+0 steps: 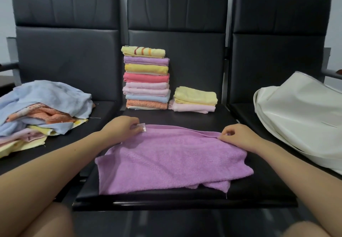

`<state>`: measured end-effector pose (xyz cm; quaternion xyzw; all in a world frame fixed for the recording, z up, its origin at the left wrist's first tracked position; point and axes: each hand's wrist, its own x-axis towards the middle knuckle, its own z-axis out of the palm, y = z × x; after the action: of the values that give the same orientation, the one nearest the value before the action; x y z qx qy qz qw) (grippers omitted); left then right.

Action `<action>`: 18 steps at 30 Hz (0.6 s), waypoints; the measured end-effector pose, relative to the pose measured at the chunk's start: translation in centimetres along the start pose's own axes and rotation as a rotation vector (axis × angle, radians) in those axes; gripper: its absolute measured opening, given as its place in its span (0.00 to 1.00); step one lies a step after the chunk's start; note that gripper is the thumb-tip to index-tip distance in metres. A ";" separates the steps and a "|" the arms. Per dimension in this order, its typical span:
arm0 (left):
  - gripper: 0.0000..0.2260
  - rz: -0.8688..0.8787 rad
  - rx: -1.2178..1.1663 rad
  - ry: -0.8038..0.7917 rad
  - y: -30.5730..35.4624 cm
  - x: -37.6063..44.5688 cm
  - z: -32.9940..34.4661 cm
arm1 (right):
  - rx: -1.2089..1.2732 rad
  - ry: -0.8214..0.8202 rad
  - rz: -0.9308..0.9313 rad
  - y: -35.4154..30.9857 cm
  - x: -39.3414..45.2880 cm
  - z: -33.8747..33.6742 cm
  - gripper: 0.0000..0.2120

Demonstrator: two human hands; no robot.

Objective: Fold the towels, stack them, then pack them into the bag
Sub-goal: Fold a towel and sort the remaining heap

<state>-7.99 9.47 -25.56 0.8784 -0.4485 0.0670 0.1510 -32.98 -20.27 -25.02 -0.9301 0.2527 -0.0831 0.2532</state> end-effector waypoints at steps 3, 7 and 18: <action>0.20 0.002 -0.021 0.044 0.3 -1.4 -1.2 | -0.014 0.015 -0.031 0.1 -1.1 0.1 0.02; 0.21 0.016 -0.082 0.099 1.4 -3.3 -2.7 | -0.037 0.101 -0.056 -0.5 -2.2 0.0 0.04; 0.19 -0.165 -0.371 0.755 5.5 -1.6 -16.0 | 0.728 0.665 -0.138 -11.3 -3.1 -10.8 0.07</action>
<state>-13.15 12.88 -9.71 0.7830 -0.2945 0.2899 0.4649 -33.87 -14.91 -10.07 -0.7192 0.2122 -0.4745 0.4611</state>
